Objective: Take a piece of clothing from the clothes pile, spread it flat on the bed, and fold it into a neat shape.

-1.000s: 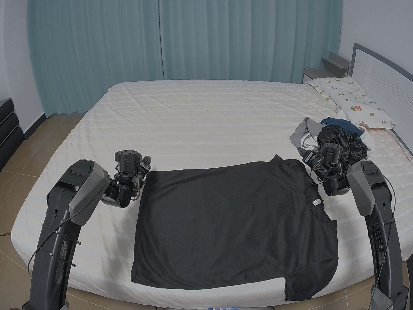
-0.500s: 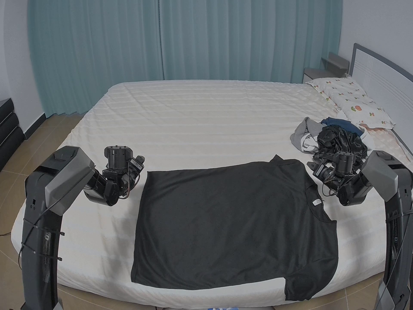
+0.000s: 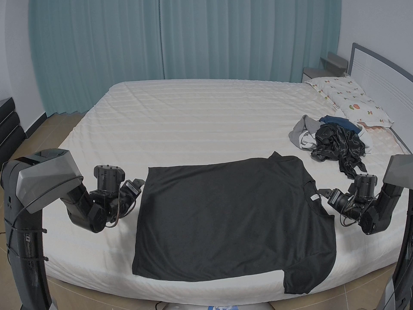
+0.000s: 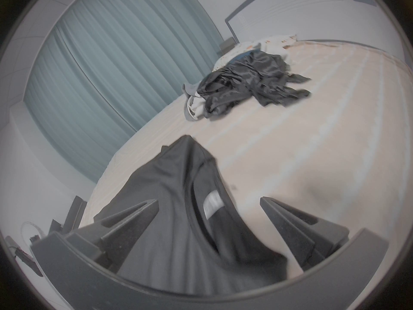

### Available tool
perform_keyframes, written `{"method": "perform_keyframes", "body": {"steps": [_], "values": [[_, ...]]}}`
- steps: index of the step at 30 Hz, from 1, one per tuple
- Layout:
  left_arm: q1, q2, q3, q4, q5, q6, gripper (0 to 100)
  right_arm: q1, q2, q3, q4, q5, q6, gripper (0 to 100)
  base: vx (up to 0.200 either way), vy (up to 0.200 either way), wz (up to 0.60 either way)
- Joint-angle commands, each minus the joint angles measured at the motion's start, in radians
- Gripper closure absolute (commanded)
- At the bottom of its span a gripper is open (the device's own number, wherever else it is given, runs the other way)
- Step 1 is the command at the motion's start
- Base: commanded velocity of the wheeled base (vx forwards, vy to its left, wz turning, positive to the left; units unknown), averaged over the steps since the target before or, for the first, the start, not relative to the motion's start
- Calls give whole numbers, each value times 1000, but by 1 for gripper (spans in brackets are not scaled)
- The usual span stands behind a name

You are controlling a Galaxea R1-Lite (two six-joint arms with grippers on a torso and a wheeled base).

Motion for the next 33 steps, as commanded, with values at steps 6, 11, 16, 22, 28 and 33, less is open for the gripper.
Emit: {"method": "perform_keyframes", "body": {"steps": [6,11,16,22,28,33], "values": [[-61,-74,187,-117,-26,-45,0,-50,-79,212,-173,90,103,0,0,0,0],[-72,-79,180,-117,-31,-59,0,-39,-66,216,-177,89,103,0,0,0,0],[-84,-79,178,-117,-31,-70,0,-21,-57,219,-184,87,103,0,0,-200,0],[-98,-80,178,-117,-29,-87,0,1,-29,234,-226,80,100,0,0,-200,0],[-99,-85,187,-117,-23,-90,0,4,-10,260,-292,81,97,0,0,-133,0],[-85,-108,200,-117,-19,-87,0,5,-11,266,-292,83,98,0,0,0,0]]}}
